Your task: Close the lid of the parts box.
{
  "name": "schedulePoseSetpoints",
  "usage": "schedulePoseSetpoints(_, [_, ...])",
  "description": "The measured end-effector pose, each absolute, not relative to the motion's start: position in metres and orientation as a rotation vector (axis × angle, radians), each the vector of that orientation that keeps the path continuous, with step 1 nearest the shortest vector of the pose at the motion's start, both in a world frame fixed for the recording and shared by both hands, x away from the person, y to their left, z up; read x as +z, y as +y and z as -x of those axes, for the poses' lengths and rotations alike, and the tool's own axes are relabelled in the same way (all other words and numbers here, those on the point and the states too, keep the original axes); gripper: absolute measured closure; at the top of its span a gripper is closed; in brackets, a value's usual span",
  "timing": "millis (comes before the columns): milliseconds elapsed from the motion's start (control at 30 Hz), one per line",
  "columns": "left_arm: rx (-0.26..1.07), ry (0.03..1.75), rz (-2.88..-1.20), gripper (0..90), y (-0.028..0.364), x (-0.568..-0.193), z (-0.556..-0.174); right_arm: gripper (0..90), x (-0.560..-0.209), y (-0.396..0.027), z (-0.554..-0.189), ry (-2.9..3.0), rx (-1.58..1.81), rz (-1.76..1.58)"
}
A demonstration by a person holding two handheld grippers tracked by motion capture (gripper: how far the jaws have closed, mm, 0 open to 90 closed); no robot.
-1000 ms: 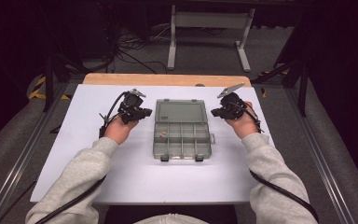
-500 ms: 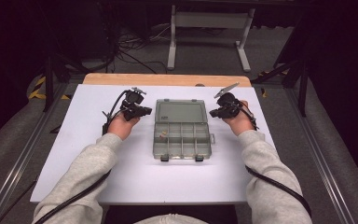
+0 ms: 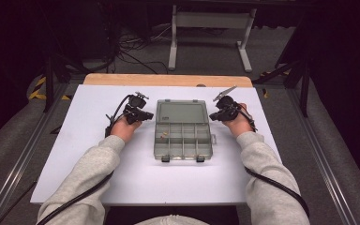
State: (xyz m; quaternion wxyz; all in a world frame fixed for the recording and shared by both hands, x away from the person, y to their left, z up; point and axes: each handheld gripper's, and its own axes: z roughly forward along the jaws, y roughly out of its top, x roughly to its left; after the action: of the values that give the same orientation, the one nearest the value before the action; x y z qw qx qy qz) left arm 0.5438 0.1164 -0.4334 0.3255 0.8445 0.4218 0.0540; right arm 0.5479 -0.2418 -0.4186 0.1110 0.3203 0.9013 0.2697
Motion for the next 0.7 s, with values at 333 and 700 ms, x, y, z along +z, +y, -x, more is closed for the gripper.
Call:
schedulePoseSetpoints(333, [0.12, 1.112, -2.238, 89.6, 0.114, -0.443, -0.547, 90.0, -0.427, -0.242, -0.55, 2.67, 0.773, -0.957])
schedulePoseSetpoints(700, [0.098, 1.108, -2.246, 89.6, 0.113, -0.444, -0.549, 90.0, -0.431, -0.24, -0.552, 2.683, 0.766, -0.954])
